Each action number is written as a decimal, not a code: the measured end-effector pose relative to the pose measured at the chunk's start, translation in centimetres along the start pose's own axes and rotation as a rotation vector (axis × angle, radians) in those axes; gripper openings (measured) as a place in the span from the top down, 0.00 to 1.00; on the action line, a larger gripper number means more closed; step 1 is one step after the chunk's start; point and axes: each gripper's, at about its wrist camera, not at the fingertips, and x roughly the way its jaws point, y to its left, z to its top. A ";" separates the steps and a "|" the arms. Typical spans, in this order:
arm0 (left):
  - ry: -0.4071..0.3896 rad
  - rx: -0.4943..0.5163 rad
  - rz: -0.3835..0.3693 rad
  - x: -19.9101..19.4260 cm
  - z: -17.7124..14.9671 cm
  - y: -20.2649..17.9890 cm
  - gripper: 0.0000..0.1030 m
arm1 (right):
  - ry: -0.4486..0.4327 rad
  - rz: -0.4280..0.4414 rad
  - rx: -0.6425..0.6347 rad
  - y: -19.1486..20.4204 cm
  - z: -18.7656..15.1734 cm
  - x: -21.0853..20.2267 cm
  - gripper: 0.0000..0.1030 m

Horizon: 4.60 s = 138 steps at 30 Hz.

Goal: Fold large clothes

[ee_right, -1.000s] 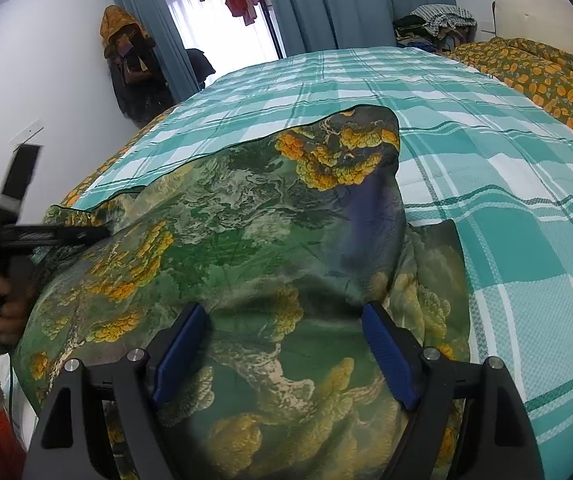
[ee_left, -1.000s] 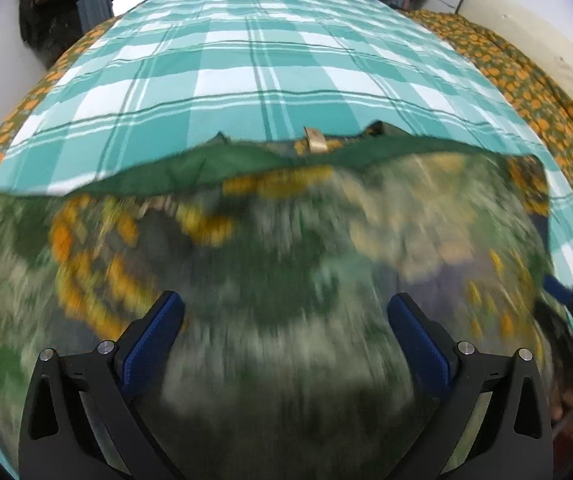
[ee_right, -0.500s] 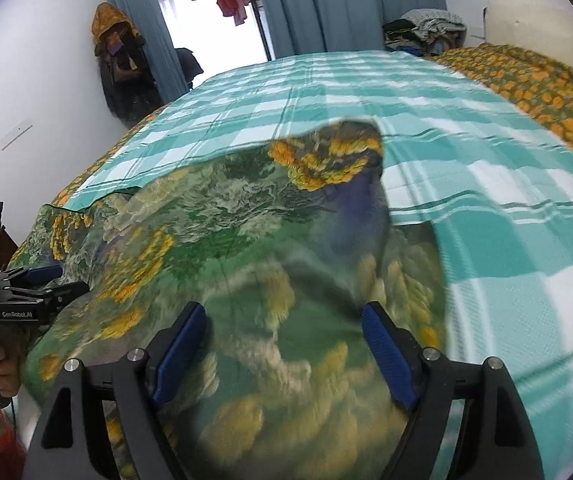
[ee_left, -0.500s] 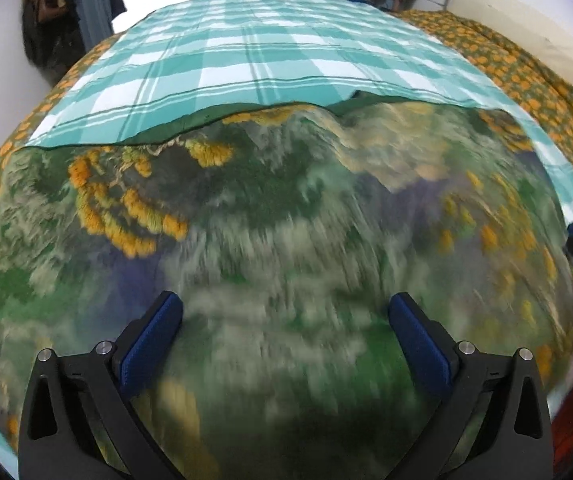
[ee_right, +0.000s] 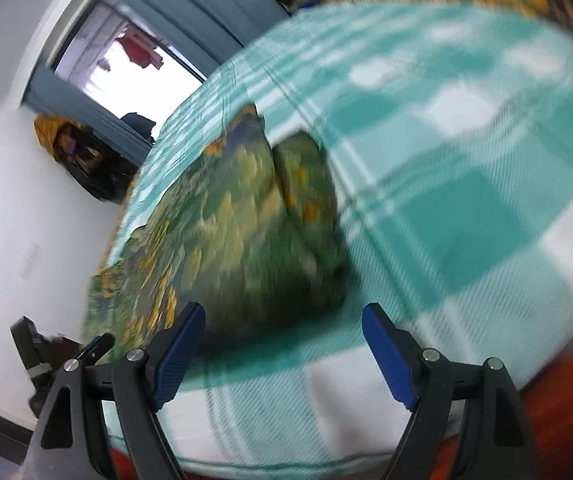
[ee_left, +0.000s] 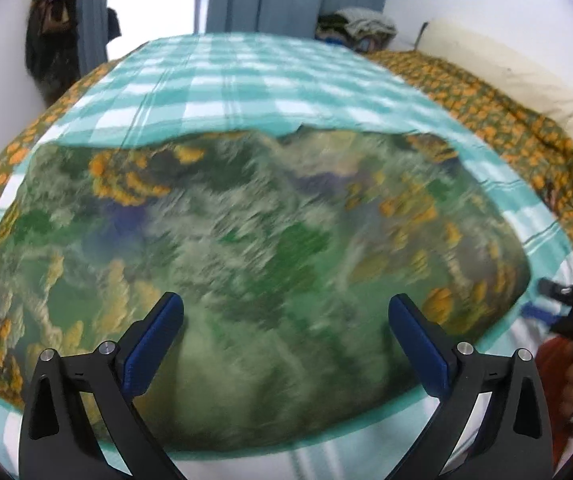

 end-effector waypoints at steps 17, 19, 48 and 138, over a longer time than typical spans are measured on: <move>0.086 0.054 -0.003 -0.5 4.0 -2.4 0.06 | -0.141 0.036 0.046 1.8 1.6 3.1 0.64; 0.035 0.013 -0.086 -3.0 7.3 -3.3 0.05 | -0.202 -0.013 -0.148 5.4 1.2 1.7 0.65; 0.199 0.094 -0.050 -6.0 12.2 6.8 0.69 | -0.248 0.085 -0.959 20.1 -9.6 -2.1 0.52; -0.002 -0.626 -0.203 -8.5 -3.3 28.0 0.13 | 0.178 0.065 -1.076 38.6 -14.2 18.7 0.59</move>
